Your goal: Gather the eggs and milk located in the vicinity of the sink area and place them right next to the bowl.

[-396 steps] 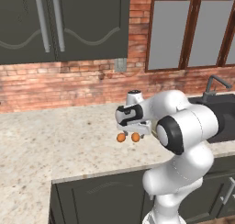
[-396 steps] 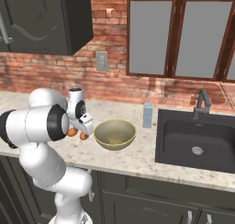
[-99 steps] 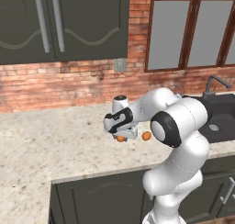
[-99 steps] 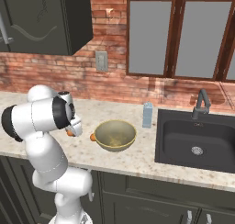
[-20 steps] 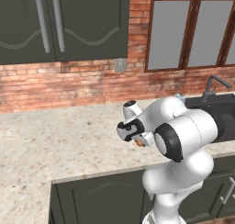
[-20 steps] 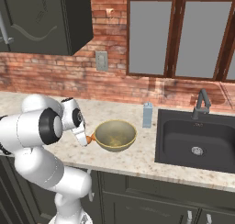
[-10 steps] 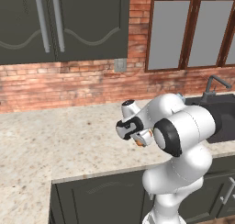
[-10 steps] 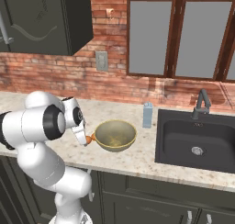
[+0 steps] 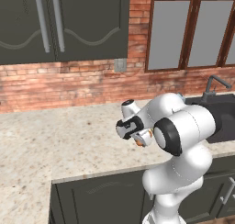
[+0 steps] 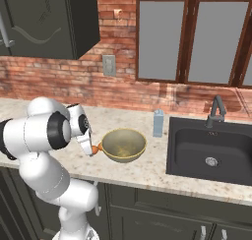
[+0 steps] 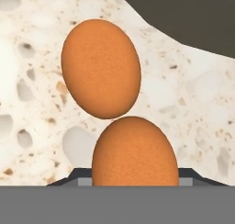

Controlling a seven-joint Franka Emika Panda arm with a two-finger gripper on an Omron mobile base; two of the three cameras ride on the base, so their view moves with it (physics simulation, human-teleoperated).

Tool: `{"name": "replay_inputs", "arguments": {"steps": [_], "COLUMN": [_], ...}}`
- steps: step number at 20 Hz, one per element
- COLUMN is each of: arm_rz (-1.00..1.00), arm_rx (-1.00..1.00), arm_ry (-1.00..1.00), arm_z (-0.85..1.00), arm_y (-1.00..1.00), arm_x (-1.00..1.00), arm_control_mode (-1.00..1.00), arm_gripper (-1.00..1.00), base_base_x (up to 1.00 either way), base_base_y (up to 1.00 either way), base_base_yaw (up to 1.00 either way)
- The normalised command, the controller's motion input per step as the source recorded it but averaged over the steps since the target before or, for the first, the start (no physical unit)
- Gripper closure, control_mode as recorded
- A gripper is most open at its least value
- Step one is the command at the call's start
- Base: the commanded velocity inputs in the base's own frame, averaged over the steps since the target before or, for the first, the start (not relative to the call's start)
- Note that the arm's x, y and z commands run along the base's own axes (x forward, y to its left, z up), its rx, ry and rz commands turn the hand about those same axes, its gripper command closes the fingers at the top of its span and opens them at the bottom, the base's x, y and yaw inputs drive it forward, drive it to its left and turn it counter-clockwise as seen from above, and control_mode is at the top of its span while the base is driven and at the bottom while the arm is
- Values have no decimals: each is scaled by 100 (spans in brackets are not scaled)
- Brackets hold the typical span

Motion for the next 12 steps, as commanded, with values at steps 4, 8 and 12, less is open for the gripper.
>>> {"name": "replay_inputs", "arguments": {"steps": [4,8,12], "arm_rz": [-6,-8,-6], "arm_rx": [-3,-4,-5], "arm_ry": [-3,-4,-4], "arm_z": [0,-6,-4], "arm_y": [-4,-4,-1], "arm_x": [-18,-14,-3], "arm_control_mode": [-100,-100,-100], "arm_gripper": [100,100,100], "base_base_x": [0,0,0], "base_base_y": [0,0,0], "base_base_yaw": [0,0,0]}}
